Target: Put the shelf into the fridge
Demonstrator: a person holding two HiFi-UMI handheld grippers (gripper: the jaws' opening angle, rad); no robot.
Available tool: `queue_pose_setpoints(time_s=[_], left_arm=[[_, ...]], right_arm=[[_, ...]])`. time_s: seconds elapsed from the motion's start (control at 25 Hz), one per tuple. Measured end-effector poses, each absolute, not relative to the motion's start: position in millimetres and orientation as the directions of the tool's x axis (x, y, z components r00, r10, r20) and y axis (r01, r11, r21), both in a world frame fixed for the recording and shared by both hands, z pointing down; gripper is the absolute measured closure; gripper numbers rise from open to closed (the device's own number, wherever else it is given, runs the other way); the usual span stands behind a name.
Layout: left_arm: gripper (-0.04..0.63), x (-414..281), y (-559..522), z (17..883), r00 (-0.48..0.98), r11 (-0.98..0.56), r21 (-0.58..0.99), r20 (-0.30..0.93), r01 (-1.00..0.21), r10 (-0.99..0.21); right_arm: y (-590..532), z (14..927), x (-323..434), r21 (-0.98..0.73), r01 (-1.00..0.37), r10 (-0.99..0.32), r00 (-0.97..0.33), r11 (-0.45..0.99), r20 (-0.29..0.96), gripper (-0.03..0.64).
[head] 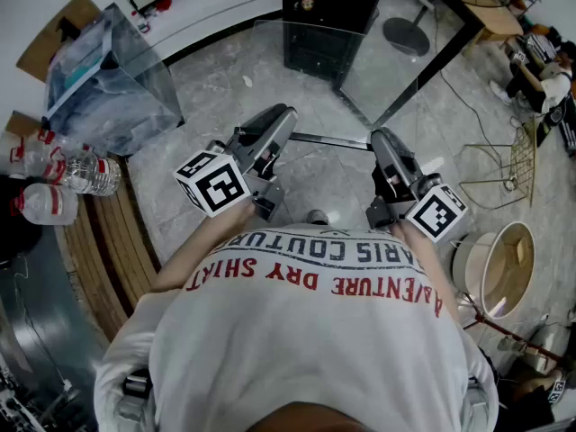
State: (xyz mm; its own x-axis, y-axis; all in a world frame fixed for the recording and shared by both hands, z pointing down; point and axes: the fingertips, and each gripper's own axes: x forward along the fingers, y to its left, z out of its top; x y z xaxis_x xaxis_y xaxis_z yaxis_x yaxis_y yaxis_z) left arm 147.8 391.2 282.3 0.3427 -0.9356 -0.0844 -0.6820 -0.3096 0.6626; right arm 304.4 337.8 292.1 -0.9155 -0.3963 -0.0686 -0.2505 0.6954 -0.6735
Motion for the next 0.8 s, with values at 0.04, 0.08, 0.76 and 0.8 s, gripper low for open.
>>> queue_pose_setpoints(time_s=[0.04,0.08,0.76,0.8], left_arm=[[0.485,147.0,395.1,281.7,0.344,-0.310,0.662,-0.083,-0.682,-0.935],[0.483,146.2,399.0,281.0,0.346,-0.311,0.661,-0.082,-0.683,-0.935],[0.475,123.9,417.0,281.0,0.364,-0.329,0.650,-0.086,-0.685,-0.928],[0.474,122.6,414.4,283.4,0.363,-0.325,0.652,-0.081,-0.685,-0.928]], right_arm=[[342.2,289.8,302.9,-0.666,-0.249,-0.393,-0.917,0.704,-0.072,0.497],[346.5,287.7,301.6,-0.659,-0.249,-0.391,-0.917,0.710,-0.075,0.497],[366.3,281.4,276.1,-0.637,-0.263,-0.385,-0.921,0.725,-0.058,0.495],[363.7,283.8,274.7,-0.641,-0.263,-0.385,-0.921,0.721,-0.054,0.497]])
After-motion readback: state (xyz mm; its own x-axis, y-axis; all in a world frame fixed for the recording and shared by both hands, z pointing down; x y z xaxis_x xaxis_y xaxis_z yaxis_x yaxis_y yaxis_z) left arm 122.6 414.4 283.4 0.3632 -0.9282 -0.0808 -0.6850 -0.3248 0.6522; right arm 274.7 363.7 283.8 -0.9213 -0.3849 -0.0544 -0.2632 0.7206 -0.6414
